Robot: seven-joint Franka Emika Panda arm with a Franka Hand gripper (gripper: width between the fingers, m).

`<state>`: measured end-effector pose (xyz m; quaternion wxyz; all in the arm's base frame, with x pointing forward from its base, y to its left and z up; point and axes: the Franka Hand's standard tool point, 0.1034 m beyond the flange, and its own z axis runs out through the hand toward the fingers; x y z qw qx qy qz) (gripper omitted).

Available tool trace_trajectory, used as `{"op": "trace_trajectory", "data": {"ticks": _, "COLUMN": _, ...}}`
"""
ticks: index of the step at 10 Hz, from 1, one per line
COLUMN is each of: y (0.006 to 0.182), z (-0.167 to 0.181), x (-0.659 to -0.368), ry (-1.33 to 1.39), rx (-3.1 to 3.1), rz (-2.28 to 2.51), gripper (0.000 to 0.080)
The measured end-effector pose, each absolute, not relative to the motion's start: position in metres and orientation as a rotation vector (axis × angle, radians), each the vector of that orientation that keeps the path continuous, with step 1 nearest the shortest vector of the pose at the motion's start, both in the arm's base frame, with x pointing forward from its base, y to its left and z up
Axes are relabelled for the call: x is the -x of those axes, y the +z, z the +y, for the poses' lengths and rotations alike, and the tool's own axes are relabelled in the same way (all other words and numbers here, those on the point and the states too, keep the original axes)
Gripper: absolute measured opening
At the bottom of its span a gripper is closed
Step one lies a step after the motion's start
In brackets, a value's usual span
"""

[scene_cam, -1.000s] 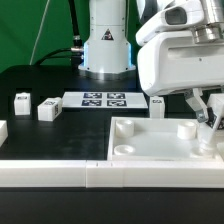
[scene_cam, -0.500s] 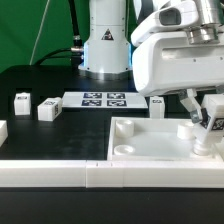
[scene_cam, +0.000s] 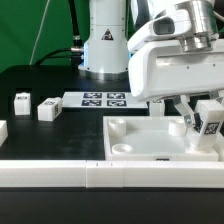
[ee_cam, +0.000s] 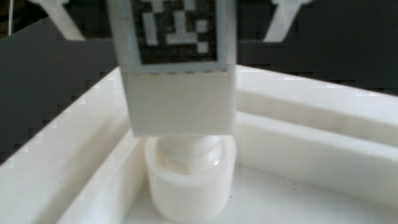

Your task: Assemble one leg

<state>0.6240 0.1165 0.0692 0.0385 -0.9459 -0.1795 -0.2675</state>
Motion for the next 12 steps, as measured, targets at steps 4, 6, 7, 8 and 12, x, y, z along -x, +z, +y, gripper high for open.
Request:
{"op": "trace_trajectory", "data": {"ticks": 4, "y": 0.068, "z": 0.106, "x": -0.622, "ry": -0.920, "rx": 2.886, "rz": -0.512, "gripper": 0.0291}}
{"op": "trace_trajectory", "data": {"ticks": 6, "y": 0.068, "z": 0.106, "x": -0.622, "ry": -0.912, "rx": 2.888, "rz": -0.516, "gripper": 0.0364}}
{"op": "trace_trajectory", "data": {"ticks": 7, "y": 0.068, "z": 0.106, "x": -0.622, "ry": -0.911, "rx": 2.888, "rz": -0.517, "gripper": 0.0364}}
{"op": "trace_trajectory", "data": {"ticks": 8, "y": 0.068, "z": 0.106, "x": -0.622, "ry": -0.911, "rx": 2.888, "rz": -0.517, "gripper": 0.0549}}
{"op": "trace_trajectory", "data": {"ticks": 12, "y": 0.068, "z": 0.106, "x": -0.622, "ry": -0.910, "rx": 2.888, "rz": -0.517, "gripper": 0.0643}}
